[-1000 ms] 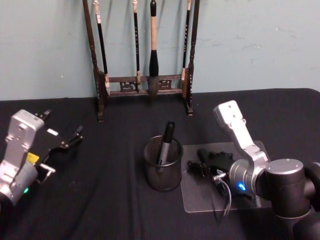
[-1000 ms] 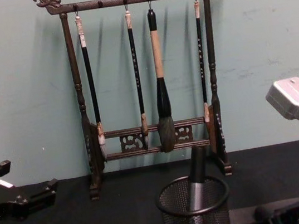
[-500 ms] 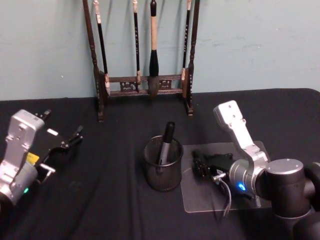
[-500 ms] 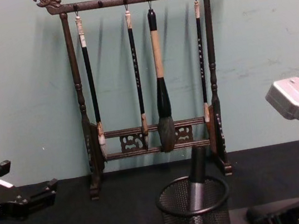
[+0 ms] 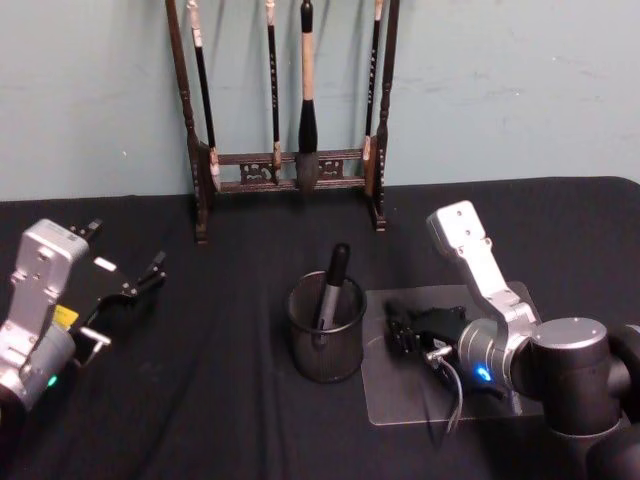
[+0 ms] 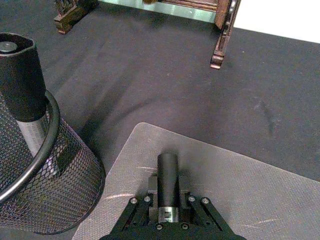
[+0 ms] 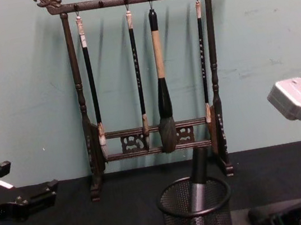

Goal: Pick up the water-based marker from the table and place it into the pen holder.

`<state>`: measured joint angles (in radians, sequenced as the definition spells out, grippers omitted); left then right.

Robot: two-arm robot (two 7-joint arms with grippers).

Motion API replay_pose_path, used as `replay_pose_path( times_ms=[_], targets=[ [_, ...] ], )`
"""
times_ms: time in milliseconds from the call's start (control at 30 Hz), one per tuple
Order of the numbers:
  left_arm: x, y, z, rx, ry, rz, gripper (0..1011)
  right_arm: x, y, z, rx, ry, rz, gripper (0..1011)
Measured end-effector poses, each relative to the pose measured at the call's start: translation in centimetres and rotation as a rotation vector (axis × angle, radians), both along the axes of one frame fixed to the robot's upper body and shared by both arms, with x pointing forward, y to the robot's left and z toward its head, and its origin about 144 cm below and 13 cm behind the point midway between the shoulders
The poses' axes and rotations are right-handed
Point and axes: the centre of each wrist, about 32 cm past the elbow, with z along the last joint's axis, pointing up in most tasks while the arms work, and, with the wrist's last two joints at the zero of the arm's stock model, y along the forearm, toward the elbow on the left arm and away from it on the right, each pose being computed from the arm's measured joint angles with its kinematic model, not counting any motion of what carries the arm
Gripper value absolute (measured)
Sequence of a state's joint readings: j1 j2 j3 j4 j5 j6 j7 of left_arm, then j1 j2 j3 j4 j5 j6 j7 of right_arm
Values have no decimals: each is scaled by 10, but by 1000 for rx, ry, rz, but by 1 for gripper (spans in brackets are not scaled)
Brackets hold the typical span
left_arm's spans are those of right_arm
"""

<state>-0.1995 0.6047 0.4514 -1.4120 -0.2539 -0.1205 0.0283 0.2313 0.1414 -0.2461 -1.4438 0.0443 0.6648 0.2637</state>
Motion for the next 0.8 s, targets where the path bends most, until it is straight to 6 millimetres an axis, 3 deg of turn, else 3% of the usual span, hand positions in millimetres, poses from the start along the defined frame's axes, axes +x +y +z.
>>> replay_pose_path(
  times_ms=[400, 800],
  targets=[
    [0, 0, 0, 0, 0, 0, 1001, -4, -1, 1, 57, -196, -11, 237],
    [0, 0, 0, 0, 0, 0, 1001, 8, -2, 18, 155, -408, -30, 237]
  ],
)
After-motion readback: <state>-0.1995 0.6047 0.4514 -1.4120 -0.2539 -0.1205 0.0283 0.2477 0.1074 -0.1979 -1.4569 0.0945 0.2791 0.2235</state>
